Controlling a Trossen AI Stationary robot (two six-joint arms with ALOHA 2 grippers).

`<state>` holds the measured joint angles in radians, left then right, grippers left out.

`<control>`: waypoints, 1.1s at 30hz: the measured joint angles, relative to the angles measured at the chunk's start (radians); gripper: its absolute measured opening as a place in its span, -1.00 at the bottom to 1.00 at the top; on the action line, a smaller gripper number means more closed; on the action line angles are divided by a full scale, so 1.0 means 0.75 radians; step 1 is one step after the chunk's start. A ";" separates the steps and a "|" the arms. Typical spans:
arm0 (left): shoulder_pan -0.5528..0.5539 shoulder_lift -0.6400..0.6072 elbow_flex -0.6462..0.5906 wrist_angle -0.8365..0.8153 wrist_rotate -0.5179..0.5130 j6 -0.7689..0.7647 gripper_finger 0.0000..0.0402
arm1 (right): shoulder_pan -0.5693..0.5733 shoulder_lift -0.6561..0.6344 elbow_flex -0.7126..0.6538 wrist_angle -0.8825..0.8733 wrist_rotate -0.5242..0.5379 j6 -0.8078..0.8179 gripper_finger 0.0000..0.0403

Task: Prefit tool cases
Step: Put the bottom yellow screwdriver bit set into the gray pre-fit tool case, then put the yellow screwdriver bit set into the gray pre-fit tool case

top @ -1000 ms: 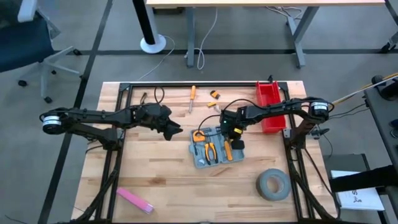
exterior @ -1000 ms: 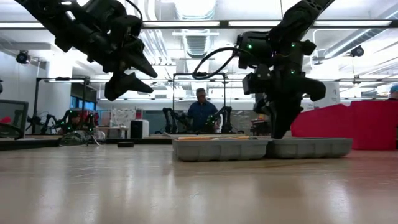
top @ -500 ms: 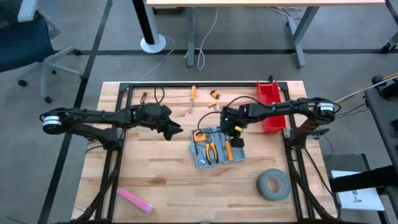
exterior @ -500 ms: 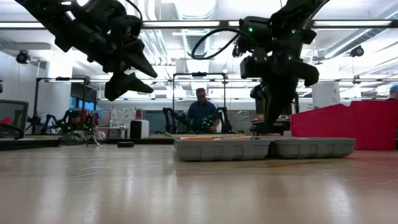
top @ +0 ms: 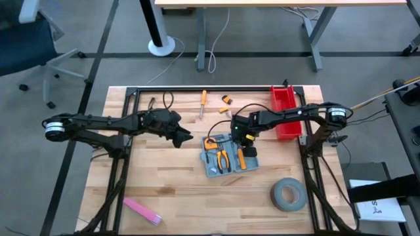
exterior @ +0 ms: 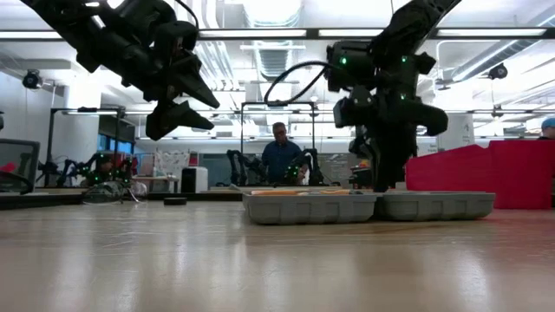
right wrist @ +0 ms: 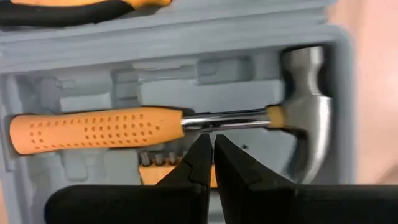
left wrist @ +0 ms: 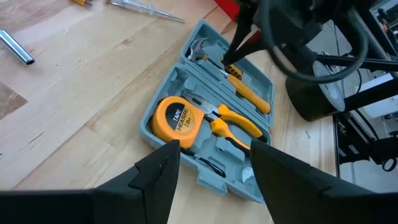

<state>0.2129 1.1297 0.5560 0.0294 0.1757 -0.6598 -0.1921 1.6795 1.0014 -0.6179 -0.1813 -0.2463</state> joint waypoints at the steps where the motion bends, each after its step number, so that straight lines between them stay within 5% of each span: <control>1: 0.000 0.000 0.000 0.000 0.000 0.000 0.01 | 0.000 0.017 -0.003 0.007 -0.007 0.000 -1.00; 9: 0.000 0.000 0.000 -0.002 0.000 0.004 0.01 | -0.011 0.113 -0.016 0.024 -0.030 -0.016 -1.00; 33: -0.004 0.000 0.000 -0.003 0.000 0.005 0.01 | -0.085 -0.052 0.028 0.043 0.138 -0.022 -1.00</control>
<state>0.2100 1.1295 0.5560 0.0273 0.1757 -0.6559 -0.2555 1.6405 1.0222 -0.5857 -0.0779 -0.2627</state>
